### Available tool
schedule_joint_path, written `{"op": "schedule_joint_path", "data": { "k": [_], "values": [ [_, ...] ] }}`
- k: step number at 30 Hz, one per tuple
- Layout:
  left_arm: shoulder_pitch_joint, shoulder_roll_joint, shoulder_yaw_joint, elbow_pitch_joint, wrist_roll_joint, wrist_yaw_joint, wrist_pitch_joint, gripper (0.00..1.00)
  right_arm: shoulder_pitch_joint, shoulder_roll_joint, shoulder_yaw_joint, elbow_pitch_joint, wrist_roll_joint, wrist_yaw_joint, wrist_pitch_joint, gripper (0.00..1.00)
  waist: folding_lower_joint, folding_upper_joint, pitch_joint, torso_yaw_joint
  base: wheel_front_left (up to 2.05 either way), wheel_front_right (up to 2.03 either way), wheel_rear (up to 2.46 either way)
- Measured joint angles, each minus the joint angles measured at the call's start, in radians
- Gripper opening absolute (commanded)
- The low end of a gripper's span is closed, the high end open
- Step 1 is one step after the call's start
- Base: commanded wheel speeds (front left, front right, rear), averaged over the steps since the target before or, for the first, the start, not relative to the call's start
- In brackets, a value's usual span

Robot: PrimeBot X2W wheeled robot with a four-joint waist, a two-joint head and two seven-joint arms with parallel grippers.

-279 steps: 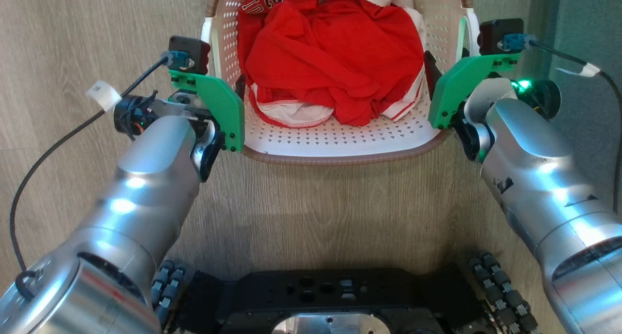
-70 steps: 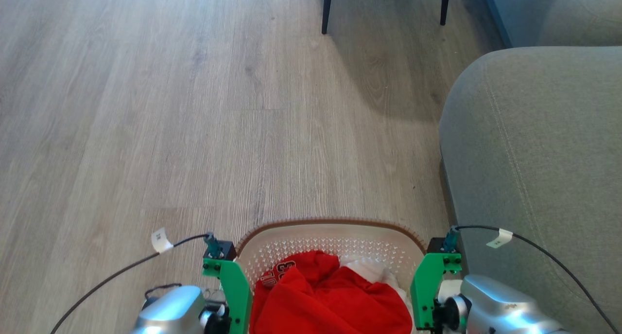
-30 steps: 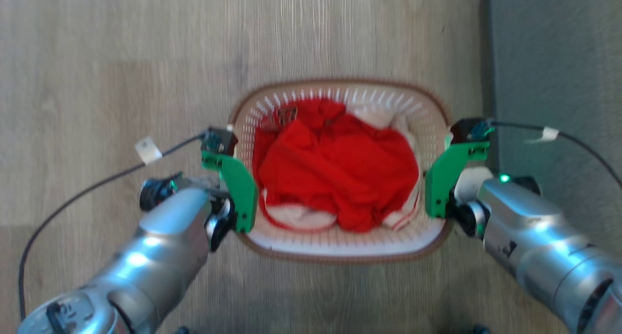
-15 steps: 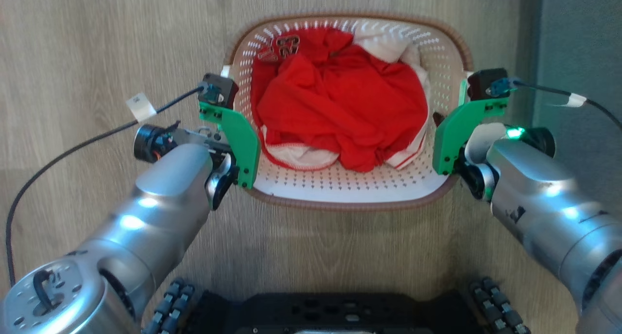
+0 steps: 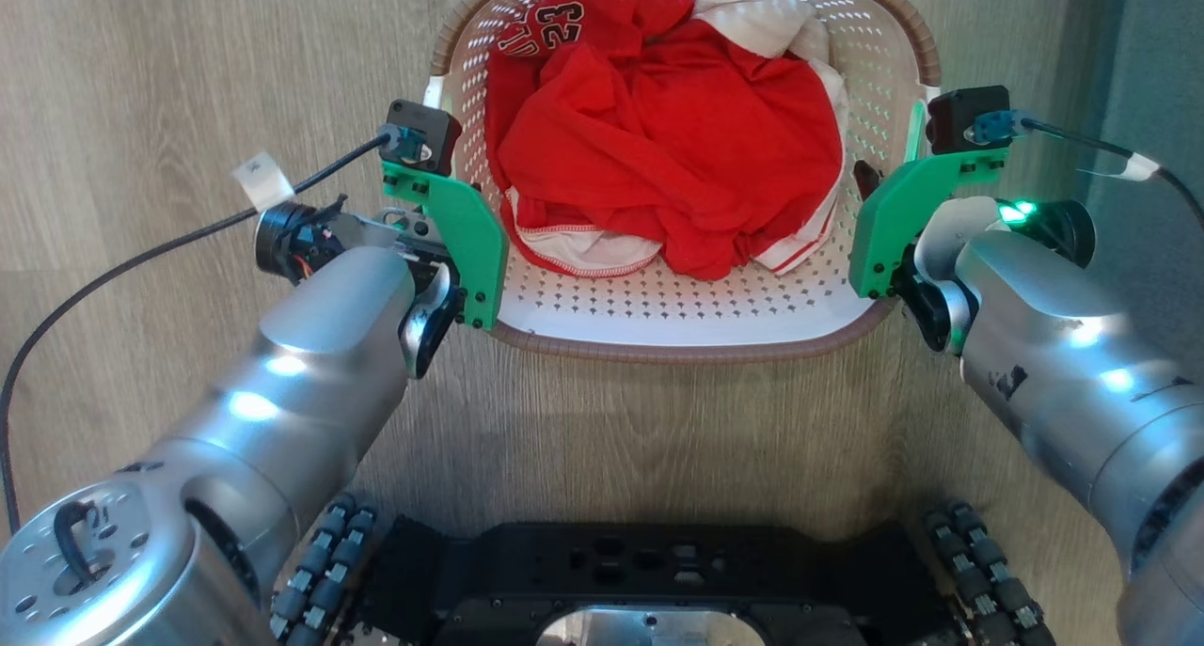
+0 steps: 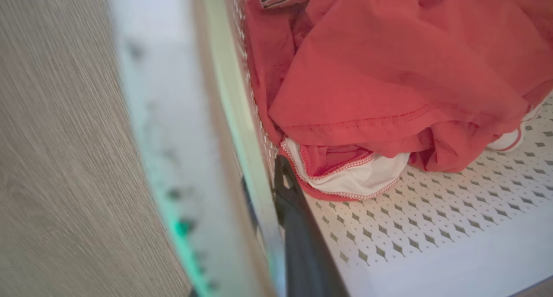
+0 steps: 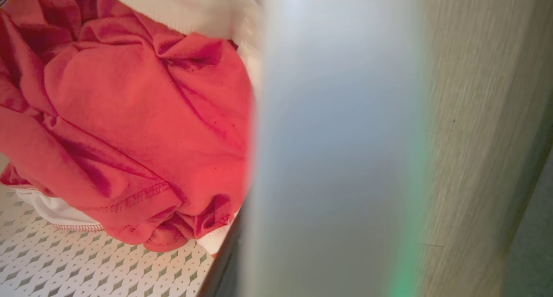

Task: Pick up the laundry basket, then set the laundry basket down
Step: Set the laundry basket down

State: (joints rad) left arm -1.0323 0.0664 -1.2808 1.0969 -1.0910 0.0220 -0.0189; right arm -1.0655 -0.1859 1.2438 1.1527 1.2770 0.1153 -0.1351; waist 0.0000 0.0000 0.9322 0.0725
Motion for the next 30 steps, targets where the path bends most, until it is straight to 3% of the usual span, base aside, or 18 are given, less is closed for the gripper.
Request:
{"op": "schedule_joint_path", "data": {
  "k": [23, 24, 25, 30],
  "values": [
    [-0.015, 0.002, 0.001, -0.007, 0.026, 0.012, -0.010, 0.00, -0.026, -0.001, 0.000, 0.007, 0.020, 0.001, -0.008, 0.00, -0.0001, 0.0001, 0.037, 0.005, 0.00, 0.00, 0.00],
    [-0.014, -0.001, -0.001, -0.010, 0.026, 0.026, -0.015, 0.16, -0.026, -0.001, 0.000, 0.011, 0.027, 0.001, -0.006, 0.04, -0.0001, 0.0000, 0.035, 0.006, 0.00, 0.00, 0.00],
    [-0.015, -0.003, -0.003, -0.014, 0.026, 0.030, -0.024, 1.00, -0.027, -0.001, 0.004, 0.020, 0.027, 0.001, 0.002, 1.00, -0.0001, 0.0000, 0.034, 0.007, 0.00, 0.00, 0.00],
    [-0.014, -0.022, -0.004, -0.023, 0.029, 0.031, -0.012, 1.00, -0.021, 0.027, 0.018, 0.040, 0.026, 0.005, 0.039, 1.00, 0.0000, 0.0000, 0.018, 0.008, 0.00, 0.00, 0.00]
  ]
}}
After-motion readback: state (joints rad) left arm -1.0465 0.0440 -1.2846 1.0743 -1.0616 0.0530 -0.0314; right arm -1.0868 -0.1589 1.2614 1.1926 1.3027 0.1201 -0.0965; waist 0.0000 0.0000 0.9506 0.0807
